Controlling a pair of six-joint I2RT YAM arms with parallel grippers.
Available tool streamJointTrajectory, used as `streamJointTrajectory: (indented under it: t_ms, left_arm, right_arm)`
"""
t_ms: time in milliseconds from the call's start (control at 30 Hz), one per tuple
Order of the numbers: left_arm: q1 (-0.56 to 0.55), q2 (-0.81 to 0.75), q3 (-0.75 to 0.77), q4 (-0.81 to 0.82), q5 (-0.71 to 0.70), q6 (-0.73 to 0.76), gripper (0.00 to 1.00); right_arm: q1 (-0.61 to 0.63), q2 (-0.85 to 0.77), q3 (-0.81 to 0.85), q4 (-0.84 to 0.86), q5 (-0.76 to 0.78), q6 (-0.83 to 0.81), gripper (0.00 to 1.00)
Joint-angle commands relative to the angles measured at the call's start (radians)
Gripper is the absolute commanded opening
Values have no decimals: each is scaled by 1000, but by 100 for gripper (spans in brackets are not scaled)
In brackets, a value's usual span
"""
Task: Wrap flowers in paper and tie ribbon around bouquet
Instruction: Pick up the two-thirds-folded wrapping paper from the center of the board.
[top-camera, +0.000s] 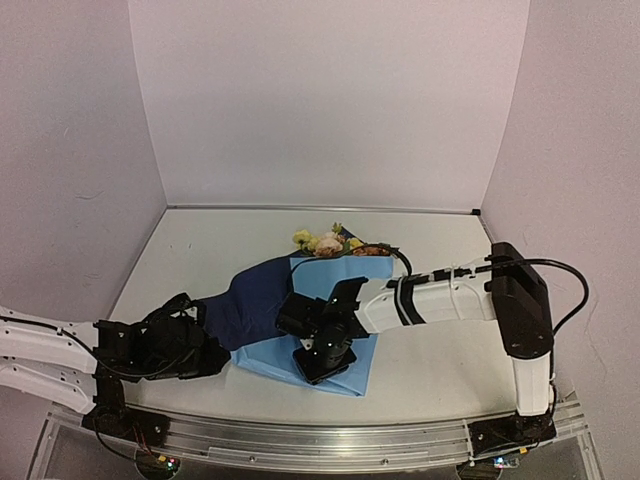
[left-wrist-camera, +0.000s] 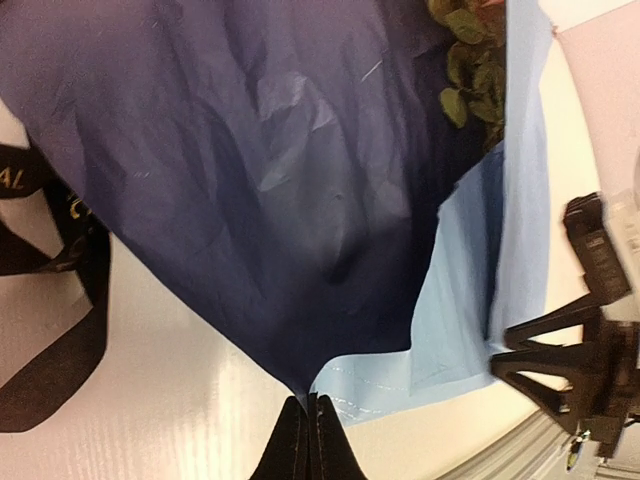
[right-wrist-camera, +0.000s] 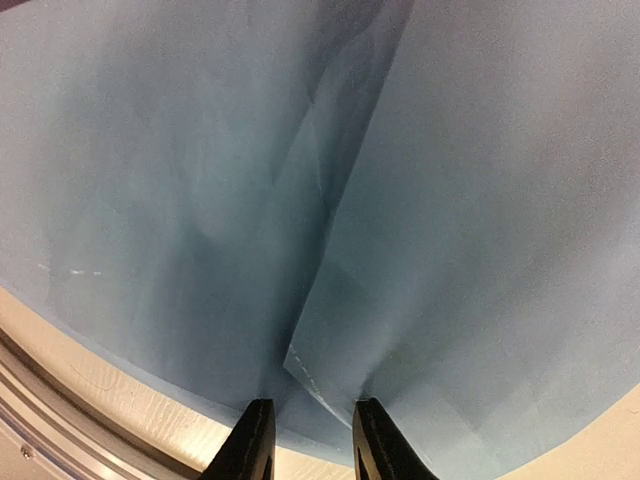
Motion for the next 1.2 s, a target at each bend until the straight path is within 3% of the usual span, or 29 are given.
streamJointTrajectory:
  t_ms: [0, 333, 500, 567, 867, 1167]
  left_arm:
    - [-5, -31, 49, 71, -12, 34, 0]
    - [-25, 16, 71, 190, 73, 140, 3]
    - [-27, 44, 60, 145, 39, 66, 47]
    - [-26, 51, 52, 114, 20, -4, 59]
    - [-30, 24, 19, 19, 66, -251, 79]
    - [-98, -92, 22, -23, 26, -288, 95]
  right_arm:
    - [24, 50, 26, -17, 37, -27, 28]
    - [45, 96, 31, -16, 87, -10, 31]
    - [45, 87, 16, -2, 87, -9, 32]
    - [45, 78, 8, 9, 83, -8, 33]
    - [45, 81, 12, 34, 42, 2, 34]
    - [45, 87, -1, 68, 23, 11, 36]
